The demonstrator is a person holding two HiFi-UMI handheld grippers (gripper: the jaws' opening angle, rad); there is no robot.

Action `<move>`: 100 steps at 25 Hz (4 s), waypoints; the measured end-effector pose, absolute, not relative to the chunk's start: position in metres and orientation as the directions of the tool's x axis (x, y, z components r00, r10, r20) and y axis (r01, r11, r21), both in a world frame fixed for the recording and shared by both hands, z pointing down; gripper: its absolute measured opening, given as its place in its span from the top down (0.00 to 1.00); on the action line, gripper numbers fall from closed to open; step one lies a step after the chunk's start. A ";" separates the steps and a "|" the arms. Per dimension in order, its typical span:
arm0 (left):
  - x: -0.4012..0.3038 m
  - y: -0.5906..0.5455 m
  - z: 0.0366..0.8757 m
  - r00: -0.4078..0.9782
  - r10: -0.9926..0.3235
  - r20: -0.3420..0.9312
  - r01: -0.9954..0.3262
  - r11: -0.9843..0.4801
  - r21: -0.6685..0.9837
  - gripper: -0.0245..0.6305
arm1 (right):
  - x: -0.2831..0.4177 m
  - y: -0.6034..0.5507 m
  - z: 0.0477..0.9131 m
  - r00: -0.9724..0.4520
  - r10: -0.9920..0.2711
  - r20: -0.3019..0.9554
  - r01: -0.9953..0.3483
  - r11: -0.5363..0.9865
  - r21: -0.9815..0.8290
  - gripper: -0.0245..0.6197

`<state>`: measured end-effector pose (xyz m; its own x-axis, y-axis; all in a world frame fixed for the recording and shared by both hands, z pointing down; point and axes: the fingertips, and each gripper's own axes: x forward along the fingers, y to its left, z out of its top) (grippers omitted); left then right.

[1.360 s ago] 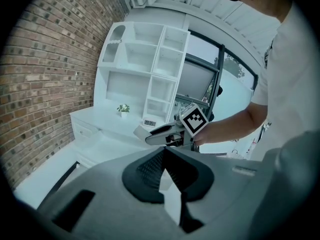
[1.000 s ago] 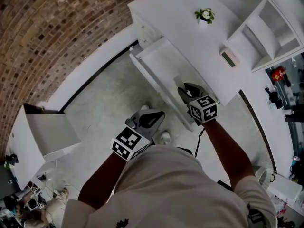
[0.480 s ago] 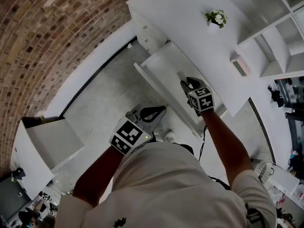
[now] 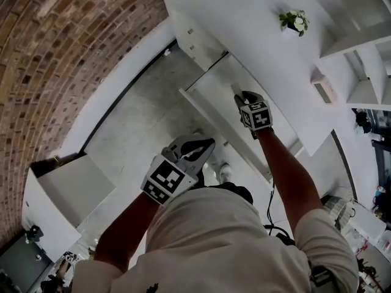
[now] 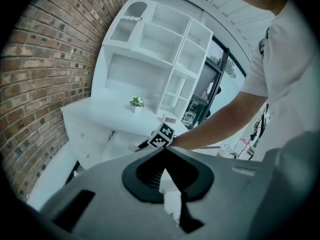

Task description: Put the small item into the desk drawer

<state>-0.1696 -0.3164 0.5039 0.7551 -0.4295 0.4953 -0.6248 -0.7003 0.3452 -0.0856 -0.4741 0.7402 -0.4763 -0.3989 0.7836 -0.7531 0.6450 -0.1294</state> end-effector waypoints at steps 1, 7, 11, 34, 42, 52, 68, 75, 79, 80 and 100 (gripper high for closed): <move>-0.172 -0.319 0.507 0.755 -0.424 0.499 -0.624 -0.698 0.351 0.96 | -0.087 -0.479 0.748 -0.469 -0.397 0.789 -0.757 0.642 -0.126 0.76; -0.182 -0.331 0.527 0.761 -0.403 0.508 -0.620 -0.683 0.386 0.96 | -0.090 -0.502 0.789 -0.416 -0.390 0.821 -0.781 0.616 -0.103 0.76; -0.189 -0.337 0.535 0.761 -0.395 0.514 -0.619 -0.677 0.397 0.96 | -0.090 -0.510 0.808 -0.393 -0.389 0.833 -0.803 0.586 -0.106 0.75; -0.174 -0.337 0.541 0.789 -0.346 0.508 -0.578 -0.698 0.422 0.96 | -0.089 -0.504 0.800 -0.419 -0.405 0.812 -0.808 0.575 -0.130 0.68; -0.140 -0.316 0.531 0.798 -0.330 0.504 -0.554 -0.730 0.400 0.96 | -0.070 -0.477 0.766 -0.450 -0.448 0.773 -0.796 0.593 -0.120 0.69; -0.079 -0.266 0.514 0.797 -0.341 0.499 -0.551 -0.748 0.369 0.96 | -0.023 -0.421 0.704 -0.518 -0.503 0.692 -0.769 0.628 -0.119 0.72; 0.000 -0.181 0.479 0.780 -0.409 0.475 -0.578 -0.762 0.293 0.96 | 0.058 -0.289 0.603 -0.636 -0.527 0.563 -0.707 0.691 -0.151 0.76; 0.019 -0.148 0.476 0.771 -0.421 0.478 -0.589 -0.758 0.282 0.96 | 0.084 -0.234 0.567 -0.683 -0.523 0.510 -0.686 0.699 -0.203 0.80; 0.028 -0.133 0.476 0.764 -0.432 0.479 -0.598 -0.752 0.277 0.96 | 0.094 -0.200 0.545 -0.723 -0.497 0.480 -0.655 0.714 -0.248 0.84; 0.030 -0.129 0.476 0.764 -0.435 0.477 -0.602 -0.748 0.281 0.96 | 0.097 -0.192 0.539 -0.731 -0.493 0.473 -0.648 0.718 -0.253 0.86; 0.039 -0.065 0.474 0.707 -0.518 0.482 -0.690 -0.657 0.306 0.96 | 0.125 -0.082 0.487 -0.821 -0.398 0.409 -0.527 0.803 -0.279 0.94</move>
<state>0.0386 -0.0645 0.4743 0.7066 -0.5178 0.4822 -0.6896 -0.6565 0.3056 0.1250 -0.0822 0.4868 -0.8213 -0.3975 0.4092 -0.5273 0.8026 -0.2787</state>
